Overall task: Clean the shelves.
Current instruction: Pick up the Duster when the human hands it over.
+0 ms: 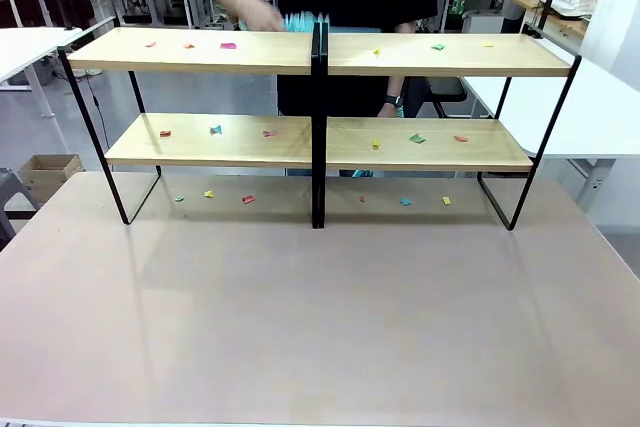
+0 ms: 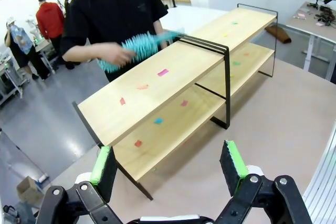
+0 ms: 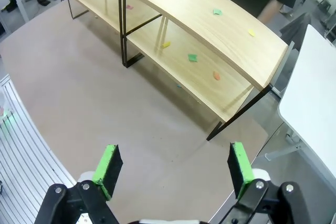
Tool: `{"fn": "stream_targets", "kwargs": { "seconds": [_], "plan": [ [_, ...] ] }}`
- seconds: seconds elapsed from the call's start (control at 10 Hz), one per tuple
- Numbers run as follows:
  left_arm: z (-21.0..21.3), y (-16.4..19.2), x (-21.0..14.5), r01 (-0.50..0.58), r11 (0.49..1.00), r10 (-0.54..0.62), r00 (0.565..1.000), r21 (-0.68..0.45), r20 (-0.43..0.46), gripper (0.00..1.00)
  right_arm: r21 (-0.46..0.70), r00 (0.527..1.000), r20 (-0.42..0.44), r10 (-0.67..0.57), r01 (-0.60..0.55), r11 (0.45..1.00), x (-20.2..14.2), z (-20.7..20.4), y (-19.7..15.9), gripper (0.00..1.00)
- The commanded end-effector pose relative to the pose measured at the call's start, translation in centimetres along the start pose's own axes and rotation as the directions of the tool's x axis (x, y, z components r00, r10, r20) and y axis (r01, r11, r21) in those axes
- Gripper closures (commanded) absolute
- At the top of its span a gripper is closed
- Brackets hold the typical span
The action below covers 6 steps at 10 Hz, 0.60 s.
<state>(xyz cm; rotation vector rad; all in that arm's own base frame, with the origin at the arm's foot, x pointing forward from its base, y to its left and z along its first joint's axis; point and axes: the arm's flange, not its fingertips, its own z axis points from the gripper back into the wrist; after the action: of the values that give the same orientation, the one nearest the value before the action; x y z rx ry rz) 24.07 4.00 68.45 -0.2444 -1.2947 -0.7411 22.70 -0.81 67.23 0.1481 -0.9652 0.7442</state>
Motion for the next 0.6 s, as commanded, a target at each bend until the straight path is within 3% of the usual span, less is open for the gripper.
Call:
{"fn": "stream_targets", "kwargs": {
  "seconds": [0.0, 0.5],
  "plan": [
    [-0.9, -2.5, -4.45, 0.013, 1.0, -0.013, 1.0, -0.002, 0.006, 0.0, 0.046, 0.998, 0.049, 0.024, -0.026, 0.999, -0.94, -0.16, -0.39, 0.0],
    [-1.03, -2.08, -4.7, 0.011, 1.0, -0.011, 1.0, -0.006, 0.002, 0.0, 0.056, 0.998, 0.065, 0.016, -0.019, 0.998, -0.98, -0.23, -0.82, 0.0]
  ]
}}
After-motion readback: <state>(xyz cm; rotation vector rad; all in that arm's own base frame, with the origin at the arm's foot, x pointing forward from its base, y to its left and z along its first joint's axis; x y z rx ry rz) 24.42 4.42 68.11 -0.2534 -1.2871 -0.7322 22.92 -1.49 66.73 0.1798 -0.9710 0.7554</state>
